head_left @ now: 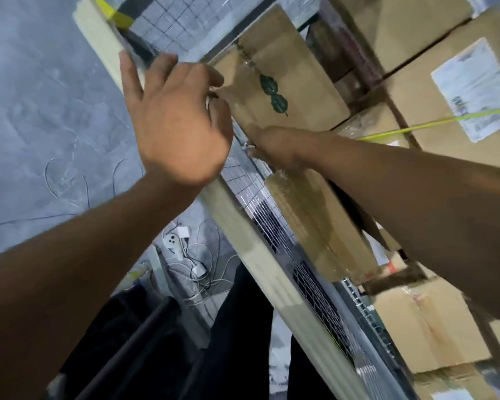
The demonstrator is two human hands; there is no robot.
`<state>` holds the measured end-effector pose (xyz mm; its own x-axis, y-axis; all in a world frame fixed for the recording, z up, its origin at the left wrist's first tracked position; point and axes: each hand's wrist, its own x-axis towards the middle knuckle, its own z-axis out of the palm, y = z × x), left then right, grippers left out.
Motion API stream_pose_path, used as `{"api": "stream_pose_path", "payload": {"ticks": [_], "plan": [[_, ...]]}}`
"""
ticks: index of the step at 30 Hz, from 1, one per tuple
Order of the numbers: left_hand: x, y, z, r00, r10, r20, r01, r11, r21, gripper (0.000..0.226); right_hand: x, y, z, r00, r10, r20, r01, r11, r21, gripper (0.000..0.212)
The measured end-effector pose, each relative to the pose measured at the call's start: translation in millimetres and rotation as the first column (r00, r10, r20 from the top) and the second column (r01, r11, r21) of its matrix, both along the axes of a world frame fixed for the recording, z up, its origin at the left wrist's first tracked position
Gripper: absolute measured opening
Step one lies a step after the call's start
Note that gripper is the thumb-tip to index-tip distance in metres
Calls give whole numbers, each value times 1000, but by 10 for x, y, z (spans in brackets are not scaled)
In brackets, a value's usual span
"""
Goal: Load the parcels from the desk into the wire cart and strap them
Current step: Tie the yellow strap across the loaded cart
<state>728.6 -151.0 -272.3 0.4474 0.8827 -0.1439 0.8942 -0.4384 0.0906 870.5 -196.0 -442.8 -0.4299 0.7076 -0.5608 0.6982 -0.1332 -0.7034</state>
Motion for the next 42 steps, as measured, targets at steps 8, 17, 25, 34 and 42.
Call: {"api": "stream_pose_path", "payload": {"ticks": [8,17,25,34,42], "plan": [[30,-18,-4,999,33,28,-33,999,7,41,-249,163,-353,997,41,-66,-46,996,-80,14],[67,-50,-7,995,81,50,-81,997,-3,45,-406,227,-445,984,-100,-147,68,975,-211,28],[38,-56,-2,993,58,99,-56,998,-20,48,-538,238,-384,984,-173,-33,160,957,-243,17],[57,-47,19,999,15,-46,-16,1000,-17,41,-416,87,-108,977,-133,169,130,991,30,36],[59,-55,-6,991,-62,-115,67,997,47,36,7,-665,543,937,-333,109,296,919,261,35]]}}
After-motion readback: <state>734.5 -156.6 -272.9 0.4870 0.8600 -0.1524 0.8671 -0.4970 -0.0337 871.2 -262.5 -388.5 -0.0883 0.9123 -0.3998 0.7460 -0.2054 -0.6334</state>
